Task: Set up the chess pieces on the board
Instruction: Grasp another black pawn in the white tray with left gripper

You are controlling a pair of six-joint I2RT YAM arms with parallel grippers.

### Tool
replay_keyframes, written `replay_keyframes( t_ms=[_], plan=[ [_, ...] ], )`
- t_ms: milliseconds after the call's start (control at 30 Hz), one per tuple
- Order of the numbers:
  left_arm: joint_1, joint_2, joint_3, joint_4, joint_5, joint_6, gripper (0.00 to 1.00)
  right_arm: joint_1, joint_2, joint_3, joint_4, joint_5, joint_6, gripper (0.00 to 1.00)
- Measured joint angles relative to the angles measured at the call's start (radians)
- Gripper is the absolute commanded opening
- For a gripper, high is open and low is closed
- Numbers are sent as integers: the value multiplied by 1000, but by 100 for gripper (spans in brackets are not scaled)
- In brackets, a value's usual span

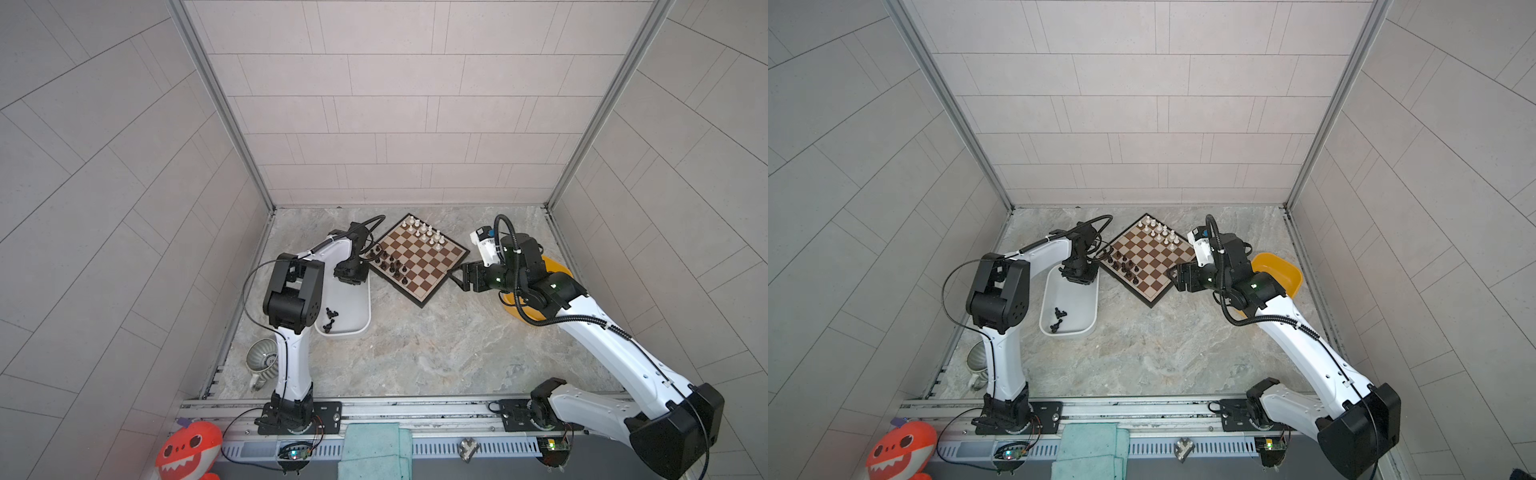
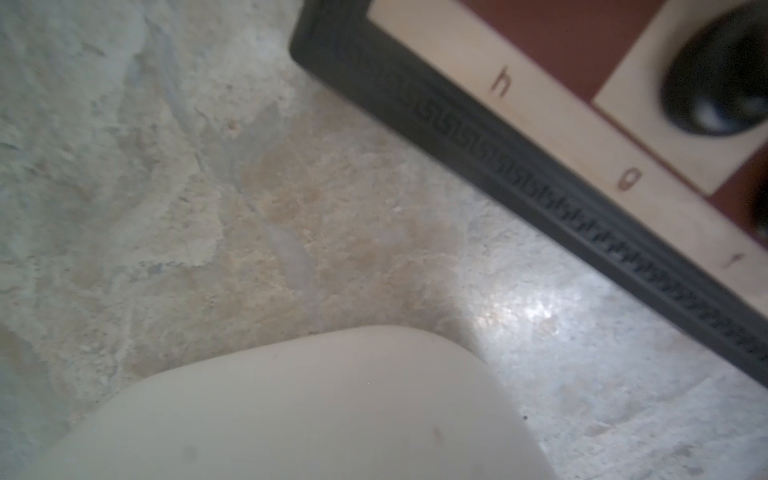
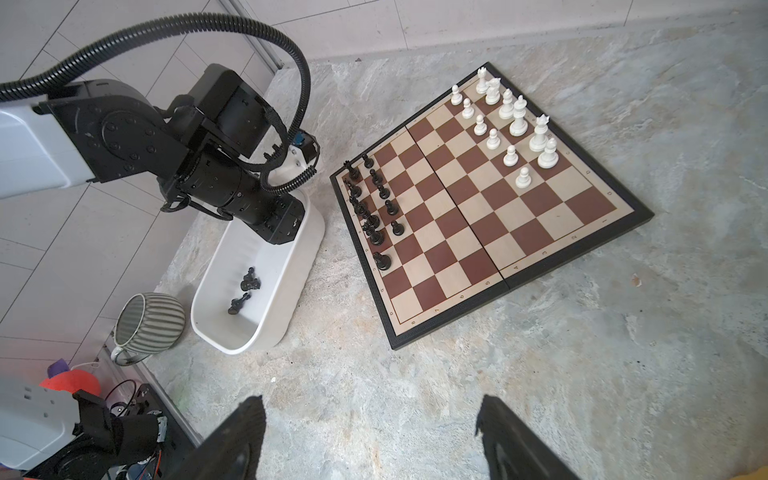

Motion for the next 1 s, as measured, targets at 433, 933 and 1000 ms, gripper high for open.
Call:
replay_keyframes(
  t_ms=[433,933,1000],
  plan=[
    [0,-76,-52,13,16,-61,15,-13,2,0,2,-10,15,81],
    [-114,-836,-479,344,301,37,14,-7,206,68,194,-138,212,77],
    [-151,-912,-581,465,365,72,14,21,254,112,204,-149,221,76]
  ],
)
